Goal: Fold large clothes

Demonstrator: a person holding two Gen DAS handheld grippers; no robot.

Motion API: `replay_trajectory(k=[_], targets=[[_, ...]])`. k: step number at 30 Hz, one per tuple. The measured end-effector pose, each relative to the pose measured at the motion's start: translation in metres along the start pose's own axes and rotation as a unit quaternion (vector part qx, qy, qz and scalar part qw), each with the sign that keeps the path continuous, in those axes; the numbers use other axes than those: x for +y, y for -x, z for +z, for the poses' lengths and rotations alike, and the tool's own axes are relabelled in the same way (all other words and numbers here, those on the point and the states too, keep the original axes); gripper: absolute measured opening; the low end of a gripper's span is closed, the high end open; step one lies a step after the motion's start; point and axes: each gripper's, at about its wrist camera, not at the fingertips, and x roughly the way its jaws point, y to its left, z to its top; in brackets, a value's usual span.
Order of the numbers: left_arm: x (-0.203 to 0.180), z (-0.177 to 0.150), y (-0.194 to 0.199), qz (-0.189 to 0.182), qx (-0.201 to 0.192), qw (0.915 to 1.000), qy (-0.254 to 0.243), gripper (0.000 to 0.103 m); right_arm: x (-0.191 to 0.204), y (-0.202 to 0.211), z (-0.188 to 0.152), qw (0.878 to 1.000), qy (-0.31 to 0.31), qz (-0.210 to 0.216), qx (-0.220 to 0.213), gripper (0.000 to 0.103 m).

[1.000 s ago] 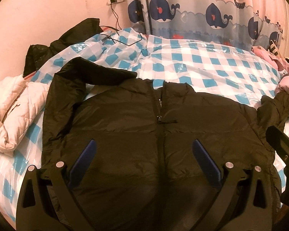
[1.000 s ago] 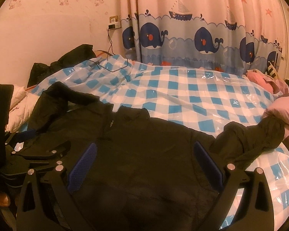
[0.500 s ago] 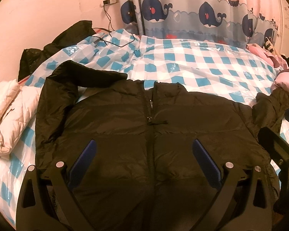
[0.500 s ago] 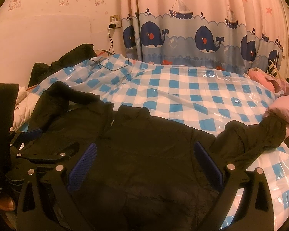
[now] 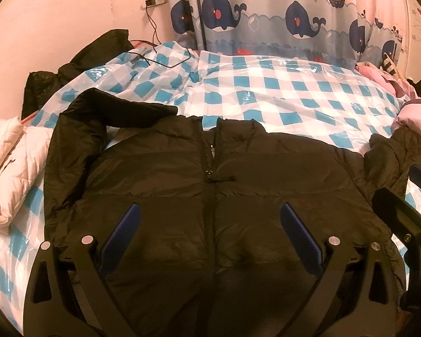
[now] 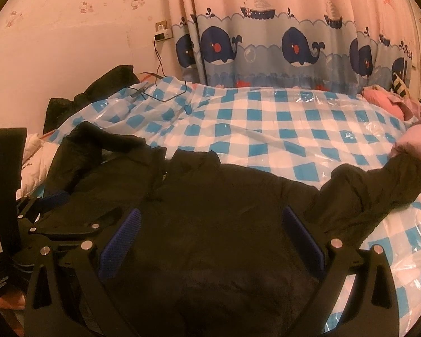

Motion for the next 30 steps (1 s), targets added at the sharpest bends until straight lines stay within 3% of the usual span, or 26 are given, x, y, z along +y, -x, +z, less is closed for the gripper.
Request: replay_trajectory(k=[15, 20, 25, 28, 30], targets=[[-0.006, 0.000, -0.006, -0.009, 0.009, 0.9999, -0.004, 0.096, -0.013, -0.002, 0.002, 1.000, 0.001, -0.019, 0.011, 0.097], [-0.008, -0.002, -0.012, -0.014, 0.018, 0.9997, -0.005, 0.096, -0.042, 0.000, 0.011, 0.999, -0.018, -0.047, 0.015, 0.097], [-0.011, -0.003, -0.017, -0.017, 0.023, 0.9996, -0.008, 0.096, -0.123, 0.009, 0.028, 0.991, -0.113, -0.071, 0.017, 0.096], [-0.010, -0.004, -0.020, -0.017, 0.027, 0.9994, -0.008, 0.096, -0.209, 0.014, 0.037, 0.976, -0.209, -0.057, 0.020, 0.097], [-0.011, -0.005, -0.022, -0.016, 0.030, 0.9994, -0.007, 0.096, -0.273, 0.011, 0.041, 0.965, -0.249, -0.074, 0.025, 0.096]])
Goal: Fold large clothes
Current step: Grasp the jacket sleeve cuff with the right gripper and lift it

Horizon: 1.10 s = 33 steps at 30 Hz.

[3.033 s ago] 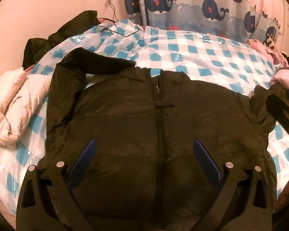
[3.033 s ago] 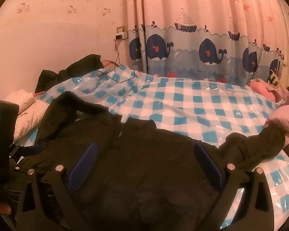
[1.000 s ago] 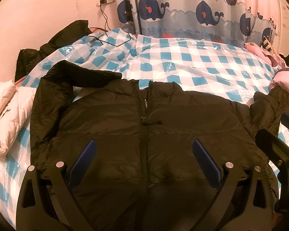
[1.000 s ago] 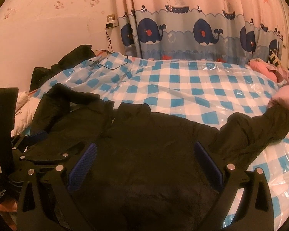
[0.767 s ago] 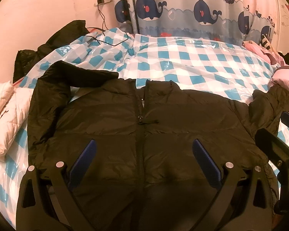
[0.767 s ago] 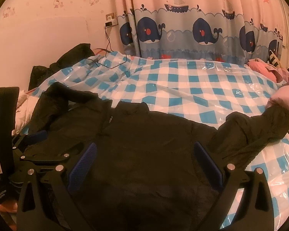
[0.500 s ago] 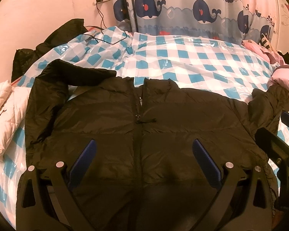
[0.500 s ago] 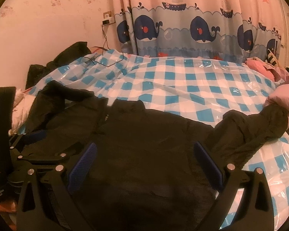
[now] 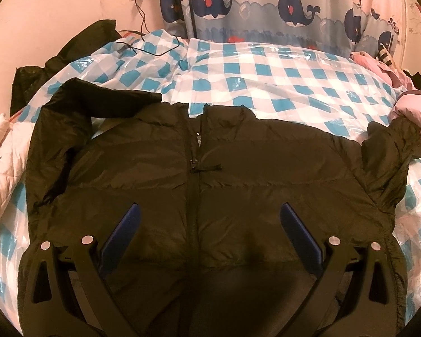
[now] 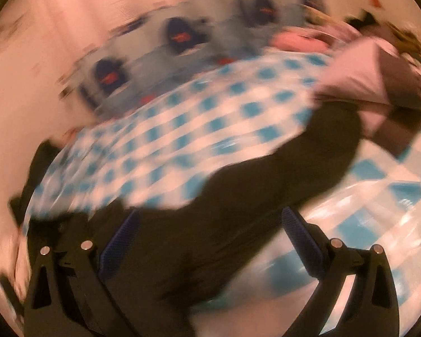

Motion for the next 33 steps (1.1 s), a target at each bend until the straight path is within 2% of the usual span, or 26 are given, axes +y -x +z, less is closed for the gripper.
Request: replay_trajectory(k=[5, 9, 16, 20, 21, 23, 24, 25, 27, 29, 30, 31, 32, 33], targets=[[-0.005, -0.004, -0.013, -0.004, 0.016, 0.9999, -0.002, 0.096, -0.097, -0.043, 0.071, 0.995, -0.014, -0.093, 0.027, 0.096], [-0.010, -0.007, -0.021, -0.008, 0.022, 0.9997, -0.002, 0.096, -0.154, -0.081, 0.104, 0.989, -0.061, -0.126, 0.043, 0.096], [-0.012, -0.010, -0.032, -0.007, 0.034, 0.9994, 0.002, 0.096, -0.194, -0.144, 0.108, 0.980, -0.102, -0.149, 0.080, 0.096], [-0.013, -0.012, -0.036, -0.008, 0.038, 0.9992, 0.002, 0.096, -0.202, -0.155, 0.105, 0.981, -0.121, -0.134, 0.066, 0.096], [-0.013, -0.013, -0.037, -0.008, 0.039, 0.9992, 0.002, 0.096, -0.202, -0.156, 0.105, 0.983, -0.122, -0.126, 0.062, 0.092], [-0.015, -0.014, -0.039, -0.009, 0.042, 0.9991, 0.000, 0.096, -0.203, -0.157, 0.105, 0.985, -0.132, -0.094, 0.063, 0.055], [-0.015, -0.014, -0.039, -0.009, 0.043, 0.9990, -0.001, 0.096, -0.206, -0.155, 0.103, 0.985, -0.149, -0.058, 0.061, 0.026], [-0.015, -0.015, -0.039, -0.009, 0.044, 0.9990, -0.002, 0.096, -0.206, -0.150, 0.101, 0.985, -0.157, -0.039, 0.053, 0.020], [-0.016, -0.015, -0.039, -0.010, 0.045, 0.9989, -0.003, 0.096, -0.203, -0.137, 0.099, 0.988, -0.145, -0.017, 0.041, 0.016], [-0.015, -0.014, -0.039, -0.011, 0.045, 0.9989, -0.001, 0.096, -0.204, -0.124, 0.094, 0.988, -0.148, -0.003, 0.040, 0.017], [-0.015, -0.014, -0.039, -0.011, 0.045, 0.9989, 0.000, 0.096, -0.208, -0.117, 0.092, 0.987, -0.154, -0.006, 0.037, 0.031], [-0.015, -0.014, -0.040, -0.012, 0.045, 0.9989, 0.001, 0.096, -0.217, -0.102, 0.088, 0.985, -0.168, -0.018, 0.026, 0.070], [-0.015, -0.014, -0.040, -0.012, 0.046, 0.9989, 0.001, 0.096, -0.224, -0.090, 0.085, 0.984, -0.178, -0.024, 0.012, 0.080], [-0.016, -0.014, -0.040, -0.013, 0.046, 0.9988, 0.001, 0.096, -0.231, -0.081, 0.083, 0.983, -0.183, -0.026, 0.004, 0.081]])
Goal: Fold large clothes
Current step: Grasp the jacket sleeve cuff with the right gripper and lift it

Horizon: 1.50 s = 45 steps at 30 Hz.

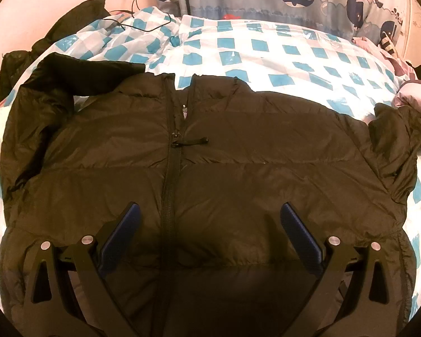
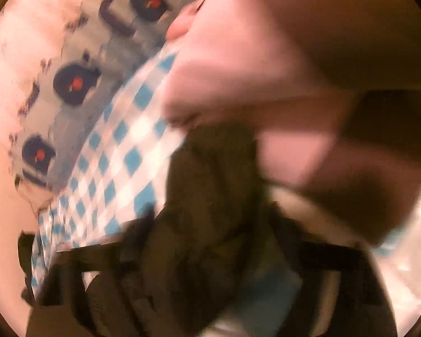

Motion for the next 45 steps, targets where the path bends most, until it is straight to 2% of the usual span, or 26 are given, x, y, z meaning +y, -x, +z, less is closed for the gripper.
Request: replay_trajectory(k=[5, 10, 12, 13, 14, 15, 16, 19, 21, 25, 27, 28, 31, 33, 34, 36, 38, 39, 40, 44, 45], targets=[[0.000, -0.001, -0.003, -0.006, 0.006, 1.0000, 0.002, 0.096, -0.022, 0.007, 0.008, 1.000, -0.003, -0.007, 0.014, 0.081], [-0.005, -0.003, -0.006, -0.004, 0.008, 0.9999, -0.005, 0.096, -0.005, -0.020, 0.008, 0.999, -0.004, -0.032, 0.021, 0.088], [-0.005, -0.003, -0.007, -0.005, 0.010, 0.9999, -0.005, 0.096, 0.017, -0.033, 0.002, 0.999, 0.032, -0.018, 0.023, 0.088], [-0.005, -0.003, -0.007, -0.005, 0.010, 0.9999, -0.004, 0.096, 0.024, -0.040, -0.001, 0.998, 0.044, -0.018, 0.028, 0.083], [-0.004, -0.003, -0.007, -0.006, 0.011, 0.9999, -0.003, 0.096, 0.026, -0.046, -0.003, 0.999, 0.041, -0.008, 0.035, 0.070], [-0.004, -0.003, -0.007, -0.007, 0.011, 0.9999, -0.003, 0.096, 0.027, -0.053, -0.004, 0.998, 0.029, 0.004, 0.049, 0.031], [-0.004, -0.003, -0.006, -0.008, 0.010, 0.9999, -0.004, 0.096, 0.027, -0.055, -0.004, 0.998, 0.020, 0.014, 0.050, 0.011], [-0.003, -0.003, -0.005, -0.010, 0.006, 0.9999, -0.004, 0.096, 0.038, -0.030, -0.003, 0.998, 0.029, 0.049, 0.019, 0.006], [-0.002, -0.002, -0.002, -0.013, 0.003, 0.9999, 0.000, 0.096, 0.042, 0.011, 0.002, 0.996, 0.029, 0.084, -0.016, 0.006], [-0.001, 0.000, 0.005, -0.025, -0.004, 0.9996, 0.009, 0.096, 0.026, 0.120, 0.005, 0.979, 0.031, 0.156, -0.126, 0.005], [-0.003, -0.001, 0.005, -0.029, -0.002, 0.9996, 0.006, 0.096, 0.004, 0.145, -0.004, 0.976, 0.022, 0.155, -0.148, 0.005], [-0.005, -0.001, 0.004, -0.029, 0.000, 0.9996, 0.004, 0.096, -0.008, 0.148, -0.009, 0.978, 0.014, 0.147, -0.148, 0.005], [-0.006, -0.002, 0.001, -0.033, 0.008, 0.9994, 0.001, 0.096, -0.067, 0.129, -0.027, 0.989, -0.038, 0.095, -0.108, 0.006], [-0.007, -0.002, 0.000, -0.036, 0.011, 0.9993, -0.001, 0.096, -0.107, 0.103, -0.041, 0.992, -0.084, 0.067, -0.060, 0.009], [-0.007, -0.002, 0.001, -0.038, 0.011, 0.9992, -0.001, 0.096, -0.122, 0.095, -0.047, 0.991, -0.106, 0.062, -0.046, 0.020], [-0.007, -0.002, 0.002, -0.042, 0.009, 0.9991, -0.003, 0.096, -0.137, 0.089, -0.054, 0.986, -0.137, 0.081, -0.042, 0.025], [-0.006, -0.001, 0.003, -0.048, 0.008, 0.9988, -0.003, 0.096, -0.139, 0.089, -0.052, 0.984, -0.141, 0.102, -0.045, 0.040], [-0.006, -0.001, 0.004, -0.050, 0.009, 0.9987, -0.003, 0.096, -0.137, 0.089, -0.049, 0.982, -0.139, 0.117, -0.045, 0.055], [-0.005, -0.001, 0.004, -0.053, 0.011, 0.9985, -0.002, 0.096, -0.133, 0.090, -0.046, 0.982, -0.137, 0.125, -0.047, 0.065], [-0.003, 0.002, 0.008, -0.056, 0.003, 0.9984, 0.004, 0.096, -0.127, 0.092, -0.042, 0.983, -0.129, 0.124, -0.046, 0.068], [-0.002, 0.003, 0.010, -0.054, 0.000, 0.9986, 0.004, 0.096, -0.128, 0.091, -0.042, 0.984, -0.127, 0.117, -0.046, 0.064]])
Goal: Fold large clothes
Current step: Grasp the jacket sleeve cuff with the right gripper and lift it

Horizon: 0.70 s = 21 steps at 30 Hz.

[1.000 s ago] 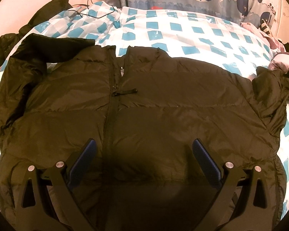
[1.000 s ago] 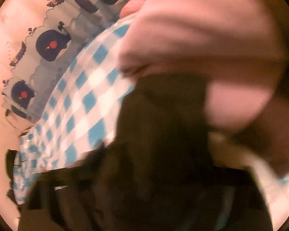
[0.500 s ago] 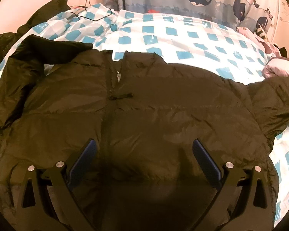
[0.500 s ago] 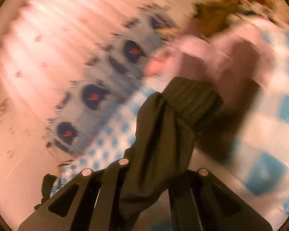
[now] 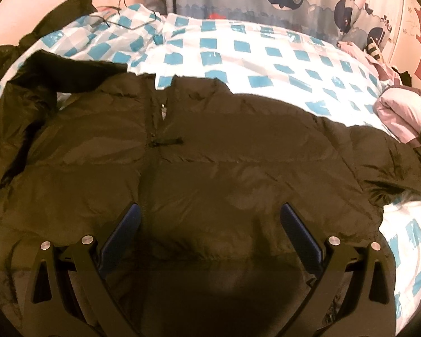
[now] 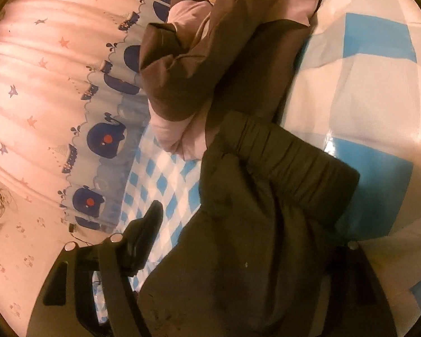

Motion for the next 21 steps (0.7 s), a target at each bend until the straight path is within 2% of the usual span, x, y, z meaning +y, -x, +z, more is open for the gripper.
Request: replay_trajectory(k=[1, 2, 4, 6, 7, 10, 15, 17, 18, 21], targets=[[0.001, 0.001, 0.002, 0.003, -0.004, 1.0000, 0.000, 0.096, -0.003, 0.001, -0.001, 1.000, -0.005, -0.007, 0.001, 0.050], [0.002, 0.002, 0.004, 0.004, -0.007, 1.0000, 0.001, 0.096, 0.001, 0.006, -0.007, 1.000, -0.014, -0.002, -0.001, 0.047], [0.007, 0.004, 0.006, 0.002, -0.008, 0.9999, 0.008, 0.096, 0.009, 0.012, -0.013, 0.999, -0.026, 0.015, -0.012, 0.047], [0.012, 0.006, 0.010, -0.001, -0.012, 0.9998, 0.016, 0.096, 0.018, 0.026, -0.020, 0.999, -0.009, 0.028, -0.020, 0.046], [0.016, 0.007, 0.012, -0.002, -0.015, 0.9997, 0.021, 0.096, 0.021, 0.033, -0.023, 0.999, 0.000, 0.037, -0.020, 0.041], [0.023, 0.010, 0.017, -0.005, -0.020, 0.9993, 0.030, 0.096, 0.024, 0.046, -0.027, 0.997, -0.006, 0.071, -0.016, 0.041], [0.029, 0.013, 0.024, -0.013, -0.029, 0.9986, 0.042, 0.096, 0.041, 0.052, -0.030, 0.996, 0.008, 0.087, 0.005, 0.039], [0.030, 0.014, 0.025, -0.014, -0.031, 0.9985, 0.044, 0.096, 0.040, 0.051, -0.030, 0.997, 0.001, 0.081, 0.017, 0.061], [0.031, 0.014, 0.025, -0.014, -0.031, 0.9984, 0.045, 0.096, 0.038, 0.050, -0.029, 0.998, -0.005, 0.064, 0.013, 0.076], [0.033, 0.015, 0.025, -0.014, -0.031, 0.9983, 0.048, 0.096, 0.030, 0.039, -0.027, 0.999, -0.017, 0.038, 0.018, 0.076]])
